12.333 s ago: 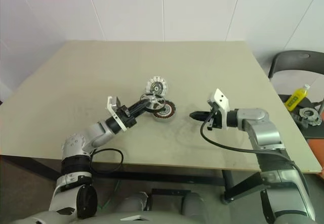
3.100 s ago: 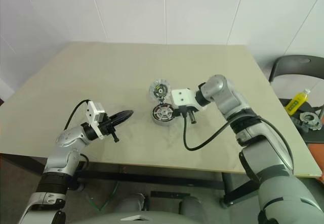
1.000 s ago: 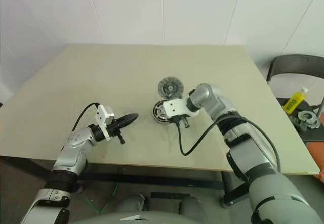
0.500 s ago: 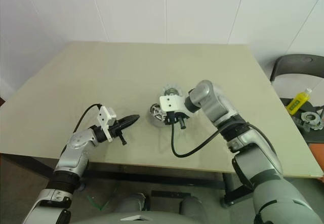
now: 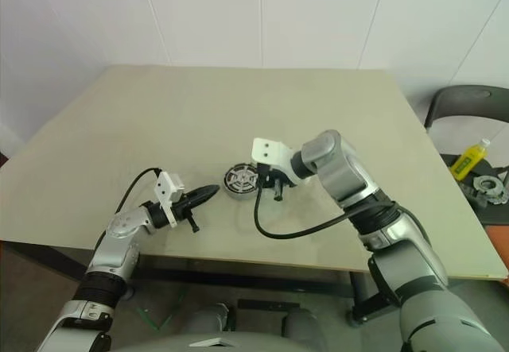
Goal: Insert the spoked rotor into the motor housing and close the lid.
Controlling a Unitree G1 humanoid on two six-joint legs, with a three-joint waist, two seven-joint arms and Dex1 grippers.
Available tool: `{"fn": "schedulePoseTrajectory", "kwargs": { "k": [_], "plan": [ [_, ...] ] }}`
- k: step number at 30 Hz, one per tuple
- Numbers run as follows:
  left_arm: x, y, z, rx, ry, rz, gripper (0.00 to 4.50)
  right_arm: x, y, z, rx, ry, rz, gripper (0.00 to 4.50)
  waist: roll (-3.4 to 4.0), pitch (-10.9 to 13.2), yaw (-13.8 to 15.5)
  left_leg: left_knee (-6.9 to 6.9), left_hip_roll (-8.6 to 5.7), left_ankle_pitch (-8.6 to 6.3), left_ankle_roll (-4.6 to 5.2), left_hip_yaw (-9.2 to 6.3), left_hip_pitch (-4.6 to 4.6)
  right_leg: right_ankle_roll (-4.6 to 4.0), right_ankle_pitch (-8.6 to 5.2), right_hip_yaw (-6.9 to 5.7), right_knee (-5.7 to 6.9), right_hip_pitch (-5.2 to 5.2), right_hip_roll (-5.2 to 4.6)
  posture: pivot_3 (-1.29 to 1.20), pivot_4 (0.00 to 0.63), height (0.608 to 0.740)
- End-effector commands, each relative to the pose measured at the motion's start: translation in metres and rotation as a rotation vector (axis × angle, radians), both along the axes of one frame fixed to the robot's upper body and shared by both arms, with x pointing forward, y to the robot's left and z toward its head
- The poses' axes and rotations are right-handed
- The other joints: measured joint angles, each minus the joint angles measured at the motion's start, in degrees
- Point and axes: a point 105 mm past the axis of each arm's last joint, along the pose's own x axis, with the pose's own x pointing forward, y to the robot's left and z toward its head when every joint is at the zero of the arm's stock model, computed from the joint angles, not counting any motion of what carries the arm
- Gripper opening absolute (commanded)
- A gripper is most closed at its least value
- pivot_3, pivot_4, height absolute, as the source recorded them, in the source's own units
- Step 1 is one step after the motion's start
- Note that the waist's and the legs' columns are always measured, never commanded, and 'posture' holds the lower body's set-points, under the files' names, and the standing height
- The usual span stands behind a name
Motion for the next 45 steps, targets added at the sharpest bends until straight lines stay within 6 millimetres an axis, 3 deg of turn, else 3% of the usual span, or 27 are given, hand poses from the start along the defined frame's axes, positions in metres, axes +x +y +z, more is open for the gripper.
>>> {"fn": "schedulePoseTrajectory", "kwargs": {
  "k": [1,11,15,20,25,28,33,38,41,45],
  "plan": [
    [0.002,-0.002,0.008,-0.003,-0.038,-0.004,0.0,0.007,0.009,0.02,0.021,-0.081,0.039,0.11,0.0,0.0,-0.02,0.0,0.0,0.0,0.0,0.0,0.0,0.0,0.0,0.0,0.0,0.0,0.0,0.0,0.0,0.74],
    [0.006,-0.003,0.015,-0.023,-0.056,0.003,0.0,0.035,0.023,0.047,0.081,-0.206,0.042,0.11,-0.01,0.01,0.01,0.0,-0.01,0.0,0.01,-0.04,0.0,0.11,0.06,-0.05,-0.02,0.02,0.03,0.0,0.0,0.74],
    [0.008,-0.004,0.017,-0.019,-0.06,-0.003,0.0,0.072,0.008,0.059,-0.021,-0.426,-0.008,0.11,0.01,0.02,-0.1,0.0,-0.07,0.0,0.0,-0.02,0.01,0.01,0.01,-0.05,-0.01,0.01,0.03,0.0,0.0,0.74],
    [0.014,-0.005,0.023,-0.03,-0.076,0.002,0.0,0.102,-0.012,0.07,-0.11,-0.588,-0.079,0.11,0.02,0.02,-0.1,-0.04,-0.07,0.01,0.01,-0.03,0.01,0.09,0.06,-0.05,-0.01,0.0,0.06,0.0,0.0,0.74],
    [0.016,-0.006,0.03,-0.051,-0.091,-0.01,0.0,0.12,-0.037,0.072,-0.248,-0.704,-0.114,0.11,0.06,0.05,-0.3,-0.08,-0.08,0.02,0.01,-0.01,0.01,0.12,0.07,-0.01,0.0,-0.01,0.07,0.0,0.0,0.74],
    [0.015,-0.003,0.031,-0.045,-0.093,-0.02,0.0,0.127,-0.063,0.067,-0.403,-0.762,-0.114,0.11,0.13,0.09,-0.32,-0.11,-0.07,0.03,0.01,-0.01,0.01,0.11,0.07,0.0,0.0,0.0,0.08,0.0,0.0,0.74],
    [0.014,-0.002,0.032,-0.041,-0.093,-0.025,0.0,0.127,-0.101,0.052,-0.625,-0.742,-0.077,0.11,0.27,0.18,-0.38,-0.09,-0.1,0.03,0.01,0.0,0.01,0.0,0.01,0.02,0.0,0.0,0.06,0.0,0.0,0.74],
    [0.013,-0.003,0.032,-0.039,-0.089,-0.031,0.0,0.114,-0.126,0.039,-0.703,-0.603,-0.025,0.11,0.46,0.3,-0.65,-0.1,-0.09,0.04,0.02,0.03,0.02,0.11,0.06,0.07,0.05,0.12,0.08,0.0,0.0,0.74],
    [0.013,-0.004,0.031,-0.038,-0.085,-0.035,0.0,0.103,-0.128,0.033,-0.638,-0.478,-0.011,0.11,0.53,0.35,-0.69,-0.1,-0.08,0.04,0.02,0.03,0.02,0.16,0.09,0.07,0.05,0.13,0.1,0.0,0.0,0.74],
    [0.012,-0.005,0.03,-0.038,-0.08,-0.037,0.0,0.086,-0.113,0.028,-0.426,-0.282,-0.012,0.11,0.54,0.36,-0.67,-0.07,-0.08,0.04,0.02,0.02,0.04,0.17,0.1,0.06,0.05,0.19,0.1,0.0,0.0,0.74]
  ]
}}
